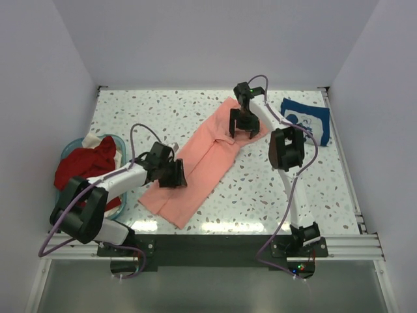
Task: Fold and stack the t-shirts
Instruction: Fold the tshirt
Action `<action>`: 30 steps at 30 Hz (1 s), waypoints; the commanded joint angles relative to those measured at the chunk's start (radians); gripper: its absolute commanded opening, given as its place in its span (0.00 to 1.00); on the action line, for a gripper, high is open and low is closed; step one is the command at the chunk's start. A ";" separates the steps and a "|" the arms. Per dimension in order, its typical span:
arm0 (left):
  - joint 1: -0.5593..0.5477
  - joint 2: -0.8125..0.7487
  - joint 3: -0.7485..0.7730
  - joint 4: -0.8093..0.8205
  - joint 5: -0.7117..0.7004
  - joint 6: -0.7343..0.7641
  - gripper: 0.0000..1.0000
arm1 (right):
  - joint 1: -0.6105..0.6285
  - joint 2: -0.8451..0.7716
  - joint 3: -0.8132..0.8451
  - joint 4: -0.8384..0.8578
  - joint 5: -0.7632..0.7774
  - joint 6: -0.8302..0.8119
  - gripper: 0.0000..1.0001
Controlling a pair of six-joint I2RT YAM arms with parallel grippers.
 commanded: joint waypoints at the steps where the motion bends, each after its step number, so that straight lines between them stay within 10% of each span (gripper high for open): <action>1: -0.071 0.002 -0.039 -0.035 0.092 -0.070 0.57 | -0.038 0.091 0.091 0.024 0.064 -0.039 0.80; 30: -0.336 0.318 0.180 0.235 0.347 -0.141 0.58 | -0.103 0.059 0.171 0.462 -0.346 -0.013 0.99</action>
